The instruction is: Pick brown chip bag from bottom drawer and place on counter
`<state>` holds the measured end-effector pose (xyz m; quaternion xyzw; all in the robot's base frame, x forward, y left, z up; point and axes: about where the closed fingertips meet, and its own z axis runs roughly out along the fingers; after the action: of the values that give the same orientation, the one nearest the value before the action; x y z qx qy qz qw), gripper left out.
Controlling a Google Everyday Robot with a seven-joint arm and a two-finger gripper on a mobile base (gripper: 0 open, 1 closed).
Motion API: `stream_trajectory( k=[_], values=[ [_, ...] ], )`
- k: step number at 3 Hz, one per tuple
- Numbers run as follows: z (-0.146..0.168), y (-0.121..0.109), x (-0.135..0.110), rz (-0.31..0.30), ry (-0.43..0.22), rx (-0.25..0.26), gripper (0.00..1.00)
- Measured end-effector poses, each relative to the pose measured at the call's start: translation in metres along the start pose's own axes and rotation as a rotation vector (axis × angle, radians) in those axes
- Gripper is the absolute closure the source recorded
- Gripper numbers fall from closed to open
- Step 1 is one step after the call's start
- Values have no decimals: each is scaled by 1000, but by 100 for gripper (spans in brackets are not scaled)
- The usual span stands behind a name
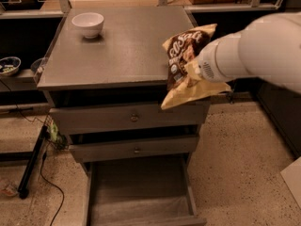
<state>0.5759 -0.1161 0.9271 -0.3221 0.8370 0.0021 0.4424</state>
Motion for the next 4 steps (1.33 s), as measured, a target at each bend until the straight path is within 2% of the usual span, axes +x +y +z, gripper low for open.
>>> stream_trajectory(
  k=[1, 2, 3, 4],
  values=[
    [9, -26, -22, 7, -11, -3, 100],
    [49, -57, -60, -28, 15, -21, 100],
    [49, -57, -60, -28, 15, -21, 100],
    [52, -68, -63, 4, -11, -33, 100]
  ],
)
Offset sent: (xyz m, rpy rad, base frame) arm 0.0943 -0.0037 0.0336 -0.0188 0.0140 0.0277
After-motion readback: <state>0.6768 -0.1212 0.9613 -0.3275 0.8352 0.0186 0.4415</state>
